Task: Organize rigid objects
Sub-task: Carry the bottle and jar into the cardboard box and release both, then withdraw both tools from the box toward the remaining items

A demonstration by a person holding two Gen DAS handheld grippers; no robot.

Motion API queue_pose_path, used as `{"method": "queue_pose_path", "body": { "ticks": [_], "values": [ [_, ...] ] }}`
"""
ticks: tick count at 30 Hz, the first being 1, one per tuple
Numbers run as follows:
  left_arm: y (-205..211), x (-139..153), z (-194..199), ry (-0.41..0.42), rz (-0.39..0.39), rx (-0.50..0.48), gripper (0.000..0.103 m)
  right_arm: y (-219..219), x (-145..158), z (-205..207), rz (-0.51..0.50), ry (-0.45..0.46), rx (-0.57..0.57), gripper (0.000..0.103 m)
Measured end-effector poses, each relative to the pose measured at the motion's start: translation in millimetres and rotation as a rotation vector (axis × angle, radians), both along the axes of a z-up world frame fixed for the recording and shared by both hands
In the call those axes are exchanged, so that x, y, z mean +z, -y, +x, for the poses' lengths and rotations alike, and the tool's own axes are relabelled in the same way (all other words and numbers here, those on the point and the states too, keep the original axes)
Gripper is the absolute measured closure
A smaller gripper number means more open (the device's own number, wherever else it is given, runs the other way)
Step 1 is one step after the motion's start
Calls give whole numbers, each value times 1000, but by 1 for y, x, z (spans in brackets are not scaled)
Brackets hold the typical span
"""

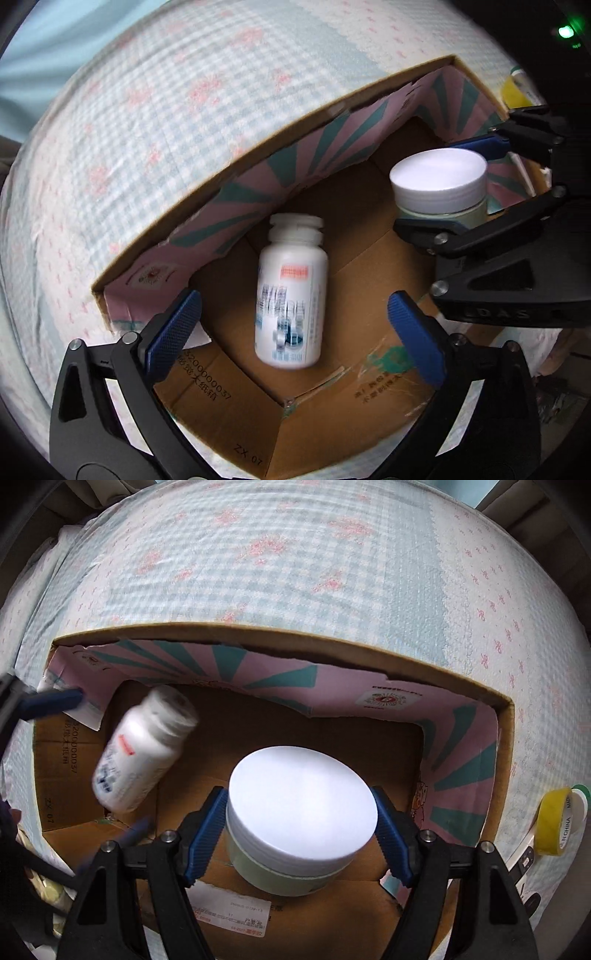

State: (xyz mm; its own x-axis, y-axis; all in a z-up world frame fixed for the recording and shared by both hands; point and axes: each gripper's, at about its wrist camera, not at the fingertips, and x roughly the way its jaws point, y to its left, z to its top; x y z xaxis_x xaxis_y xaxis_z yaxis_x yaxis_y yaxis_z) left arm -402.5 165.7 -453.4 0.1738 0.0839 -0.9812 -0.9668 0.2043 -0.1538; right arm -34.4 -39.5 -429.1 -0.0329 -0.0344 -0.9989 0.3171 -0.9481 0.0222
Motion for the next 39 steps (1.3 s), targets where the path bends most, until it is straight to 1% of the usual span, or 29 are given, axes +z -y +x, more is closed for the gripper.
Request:
{"method": "queue_pose_path", "body": {
  "ticks": [1,2,3,4,7,10,13,16,19,22,23,25,30,32,34,37,39],
  "values": [
    [2,0,0,-10,3,-5,0,-2,0,-1,5,9,0,29],
    [5,0,0,-23,5,-5,0,-5,0,-2,5,25,0,9],
    [8,0,-3,-20,4,-1,0,-8,-1,-1,16,58,-2,0],
    [12,-1,-6,-12,0,13,0,-11,0,0,29,71,-2,0],
    [22,-5,-15,4,-13,51,0,-22,8,7,-6,44,-28,0],
    [30,-9,-18,15,-21,68,0,-30,11,12,-32,37,-57,0],
    [30,-6,-6,11,-24,68,0,-32,13,14,-39,36,-57,0],
    [36,-6,-2,11,-19,63,0,-31,19,15,-30,28,-38,0],
    [42,-2,1,-6,-8,60,0,-31,28,15,-22,33,-34,0],
    [37,14,10,-4,5,63,0,-33,43,15,-30,15,-58,0],
    [31,29,1,-8,7,60,0,-32,49,18,-32,6,-65,0],
    [38,39,1,-19,17,68,0,-33,58,34,-37,-14,-75,0],
    [56,82,-30,-25,39,90,0,-22,92,56,-34,-54,-98,0],
    [66,106,-41,-46,53,102,0,-25,111,72,-32,-73,-113,0],
    [81,132,-51,-71,81,137,0,-31,131,86,-45,-93,-149,0],
    [101,161,-53,-47,110,175,0,-48,158,109,-81,-130,-230,0],
    [111,176,-51,-32,128,190,0,-62,172,123,-87,-160,-280,0]
  ]
}}
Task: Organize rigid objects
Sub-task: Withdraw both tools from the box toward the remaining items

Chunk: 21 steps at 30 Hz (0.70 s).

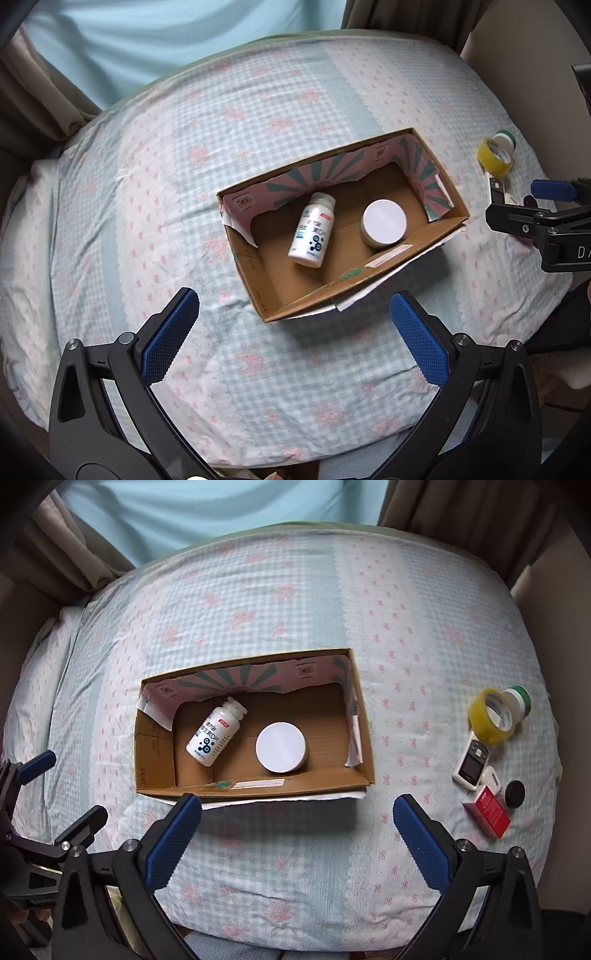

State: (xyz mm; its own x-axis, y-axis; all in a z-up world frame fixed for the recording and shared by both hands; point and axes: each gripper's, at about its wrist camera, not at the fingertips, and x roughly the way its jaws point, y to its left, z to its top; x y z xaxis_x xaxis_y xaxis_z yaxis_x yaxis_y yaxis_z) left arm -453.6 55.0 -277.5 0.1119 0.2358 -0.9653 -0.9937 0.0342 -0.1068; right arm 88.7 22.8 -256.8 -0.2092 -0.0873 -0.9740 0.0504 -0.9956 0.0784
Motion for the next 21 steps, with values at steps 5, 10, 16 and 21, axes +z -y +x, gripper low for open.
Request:
{"method": "queue_pose_path", "body": {
  "ticks": [5,10,16,21],
  "values": [
    [16,32,25,28,68,2,0,-43,22,38,33,-54,-117,0],
    [14,41,70,44,72,-50,0,-103,24,65,17,-53,-228,0],
    [-7,47,139,45,60,-124,0,-184,21,82,-16,-65,-352,0],
    [-37,42,211,42,24,-231,0,-253,13,89,-68,-77,-479,0]
  ]
}}
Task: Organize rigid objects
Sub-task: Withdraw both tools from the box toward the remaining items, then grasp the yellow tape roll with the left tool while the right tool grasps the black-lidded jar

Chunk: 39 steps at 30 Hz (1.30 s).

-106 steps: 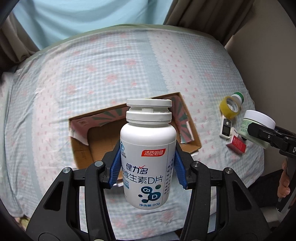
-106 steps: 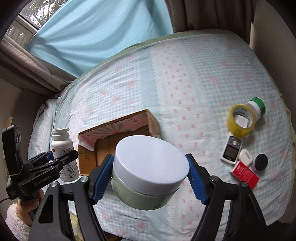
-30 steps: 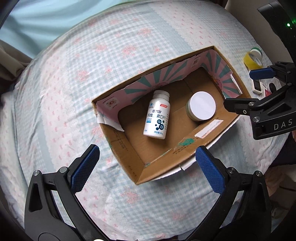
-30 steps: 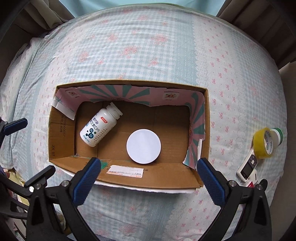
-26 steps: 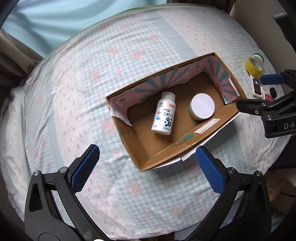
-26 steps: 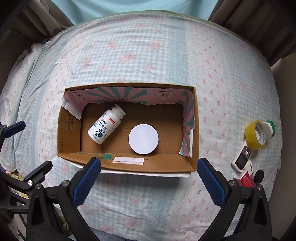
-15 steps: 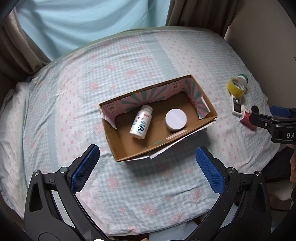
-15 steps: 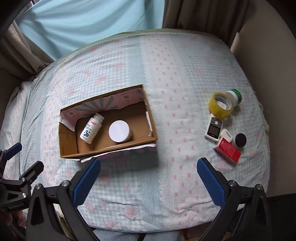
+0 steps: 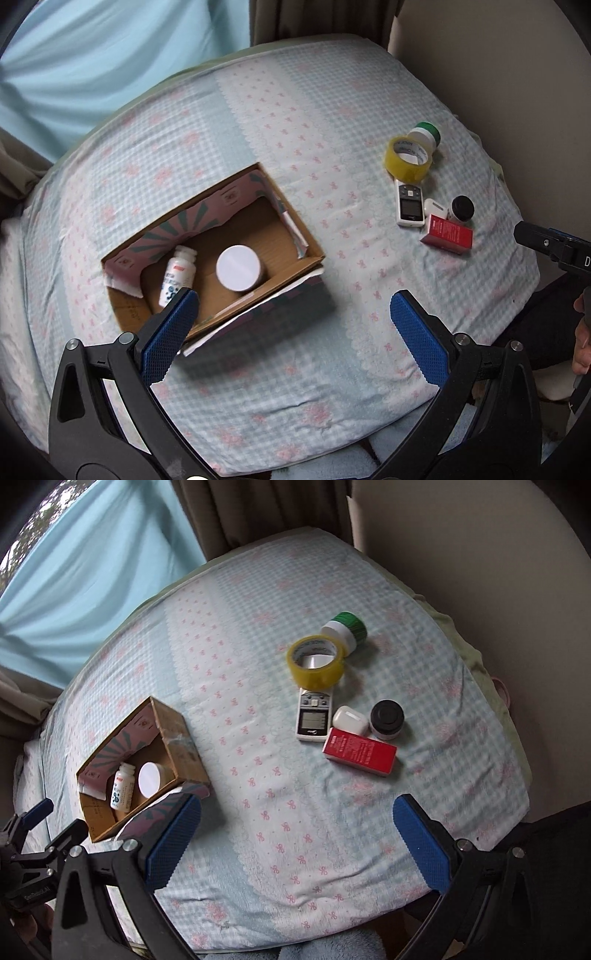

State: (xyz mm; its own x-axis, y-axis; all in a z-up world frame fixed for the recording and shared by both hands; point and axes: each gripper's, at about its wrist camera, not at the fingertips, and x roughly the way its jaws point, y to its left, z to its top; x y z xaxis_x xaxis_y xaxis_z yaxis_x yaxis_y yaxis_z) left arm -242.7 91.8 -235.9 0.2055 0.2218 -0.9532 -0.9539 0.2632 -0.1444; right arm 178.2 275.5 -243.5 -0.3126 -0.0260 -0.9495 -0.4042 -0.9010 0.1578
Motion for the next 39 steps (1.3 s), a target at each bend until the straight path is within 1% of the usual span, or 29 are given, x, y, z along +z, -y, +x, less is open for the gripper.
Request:
{"method": "queue_pose_path", "body": {
  "ticks": [5,10,16,22,25,26,28,29,30,37,39],
  "values": [
    [-32,-12,71,-4,-31,-98,0,-56,-17,-1,-37,5,-98,0],
    [-63,-33,131,-26,-56,-204,0,-97,-43,-12,-78,31,-173,0],
    [-102,-87,197,-56,-117,-312,0,-130,-91,-34,-129,86,-245,0],
    [-131,-139,253,-78,-158,-419,0,-147,-139,-48,-194,130,-342,0],
    [-141,-166,279,-101,-171,-492,0,-154,-160,-53,-217,140,-415,0],
    [-144,-175,286,-112,-178,-531,0,-157,-166,-54,-221,143,-440,0],
    [-150,-190,298,-122,-186,-564,0,-160,-176,-56,-224,149,-488,1],
    [-153,-196,303,-123,-186,-578,0,-162,-181,-57,-224,152,-507,5],
    [-157,-200,307,-121,-186,-590,0,-162,-184,-58,-221,157,-524,8],
    [-175,-222,335,-103,-199,-670,0,-164,-199,-65,-190,180,-598,12],
    [-176,-226,344,-112,-194,-707,1,-165,-204,-66,-195,186,-611,22]
  ]
}}
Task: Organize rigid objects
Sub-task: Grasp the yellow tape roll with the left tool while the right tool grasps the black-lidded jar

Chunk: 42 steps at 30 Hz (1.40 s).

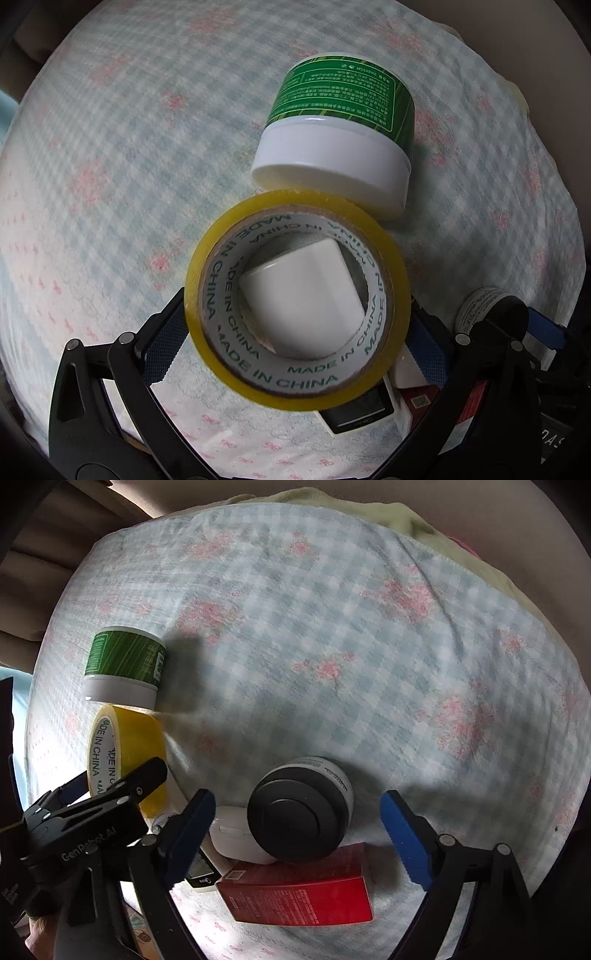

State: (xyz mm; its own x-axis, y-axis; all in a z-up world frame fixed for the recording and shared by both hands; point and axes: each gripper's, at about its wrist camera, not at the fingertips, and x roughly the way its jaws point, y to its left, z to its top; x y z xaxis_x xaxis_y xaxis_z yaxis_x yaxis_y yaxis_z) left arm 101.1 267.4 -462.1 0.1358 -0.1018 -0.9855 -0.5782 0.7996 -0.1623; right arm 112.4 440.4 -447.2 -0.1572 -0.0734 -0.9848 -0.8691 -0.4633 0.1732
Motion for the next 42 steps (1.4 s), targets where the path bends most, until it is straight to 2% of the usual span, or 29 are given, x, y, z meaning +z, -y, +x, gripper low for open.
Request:
{"method": "queue_pose_path", "body": {
  "ticks": [4,6,8,21,34,42],
  "values": [
    [-5,-5,10,2,-3,-35,1,-4,-9,0,-24,27,-27,30],
    [-8,-5,11,13,-14,-38,1,-5,-13,2,-37,38,-35,41],
    [-10,-5,13,11,-13,-46,3,-7,-15,5,-47,48,-46,45],
    [-19,2,10,18,-18,-45,4,-16,-7,23,-62,11,-43,46],
    [-35,32,-7,32,18,12,5,-26,19,44,-63,-43,-48,46],
    [-47,60,-26,54,43,83,5,-29,41,60,-48,-81,-34,46]
  ]
}}
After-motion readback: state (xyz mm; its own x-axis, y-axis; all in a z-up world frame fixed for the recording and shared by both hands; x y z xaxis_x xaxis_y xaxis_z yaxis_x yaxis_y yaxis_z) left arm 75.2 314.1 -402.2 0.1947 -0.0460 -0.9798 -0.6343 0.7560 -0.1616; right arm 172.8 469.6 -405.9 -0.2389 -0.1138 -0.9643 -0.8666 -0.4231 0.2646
